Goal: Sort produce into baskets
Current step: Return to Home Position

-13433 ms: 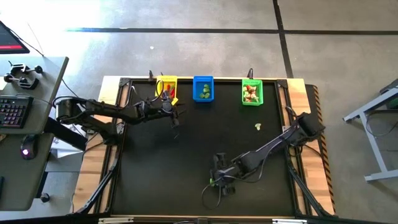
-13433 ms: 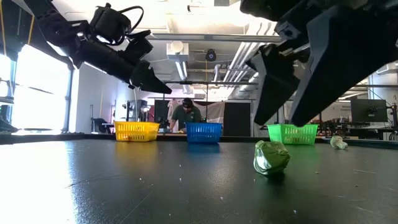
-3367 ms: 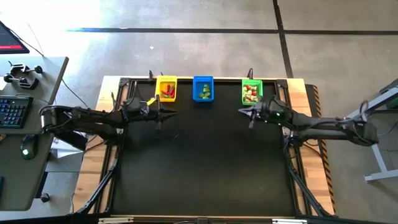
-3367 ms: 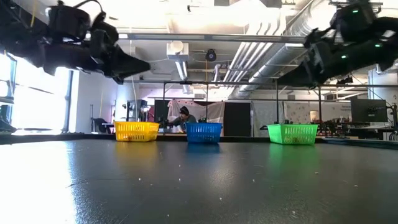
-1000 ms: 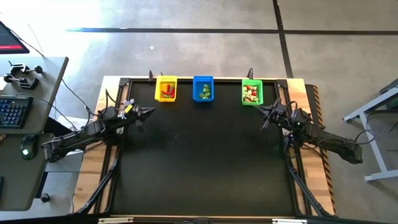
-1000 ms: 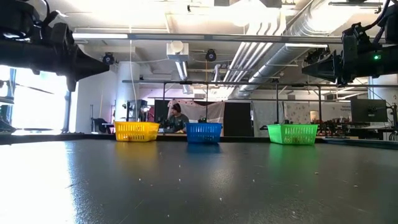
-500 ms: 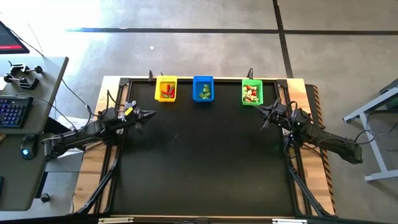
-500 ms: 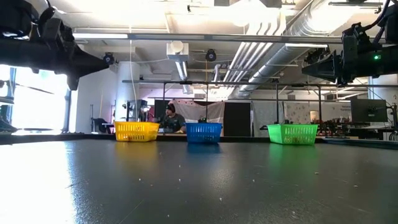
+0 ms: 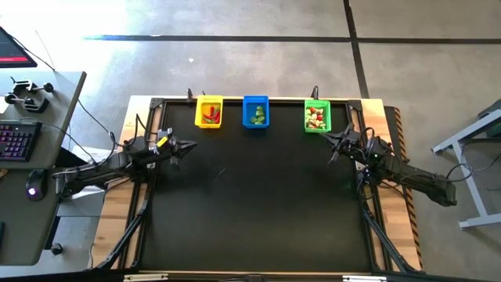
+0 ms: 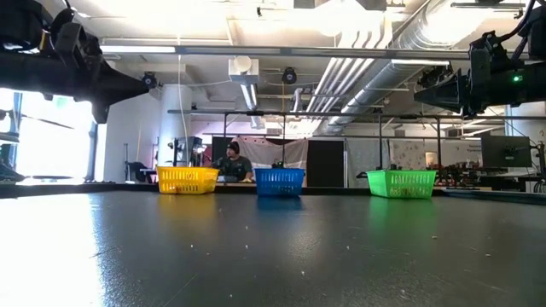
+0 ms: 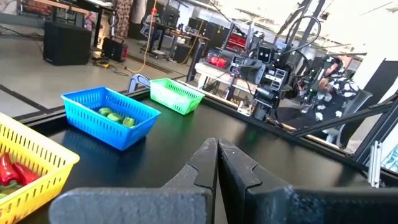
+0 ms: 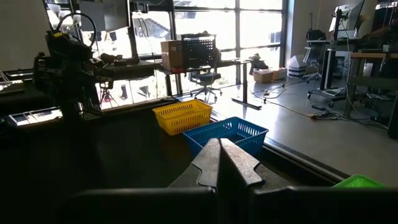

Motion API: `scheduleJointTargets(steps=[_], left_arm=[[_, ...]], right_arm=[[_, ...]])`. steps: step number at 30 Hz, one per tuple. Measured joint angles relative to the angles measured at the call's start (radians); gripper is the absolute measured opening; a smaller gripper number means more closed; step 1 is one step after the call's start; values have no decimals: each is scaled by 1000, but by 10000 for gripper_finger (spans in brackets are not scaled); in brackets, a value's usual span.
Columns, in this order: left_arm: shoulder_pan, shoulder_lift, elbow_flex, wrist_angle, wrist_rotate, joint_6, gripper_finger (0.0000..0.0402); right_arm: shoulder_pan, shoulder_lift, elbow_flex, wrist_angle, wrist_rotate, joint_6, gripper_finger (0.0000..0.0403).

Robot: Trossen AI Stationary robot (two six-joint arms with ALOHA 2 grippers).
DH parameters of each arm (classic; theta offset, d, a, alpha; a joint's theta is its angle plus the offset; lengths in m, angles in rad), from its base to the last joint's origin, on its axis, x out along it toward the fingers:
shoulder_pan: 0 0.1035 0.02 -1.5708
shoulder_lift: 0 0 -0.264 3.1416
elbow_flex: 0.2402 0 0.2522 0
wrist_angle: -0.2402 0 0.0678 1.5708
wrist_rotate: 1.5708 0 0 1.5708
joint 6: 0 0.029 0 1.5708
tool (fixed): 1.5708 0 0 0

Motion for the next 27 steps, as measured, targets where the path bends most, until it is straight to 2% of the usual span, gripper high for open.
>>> scheduleJointTargets(steps=[27], left_arm=[[1,0,0,0,-2,0,1]], right_arm=[[0,0,0,-1,0,0,0]])
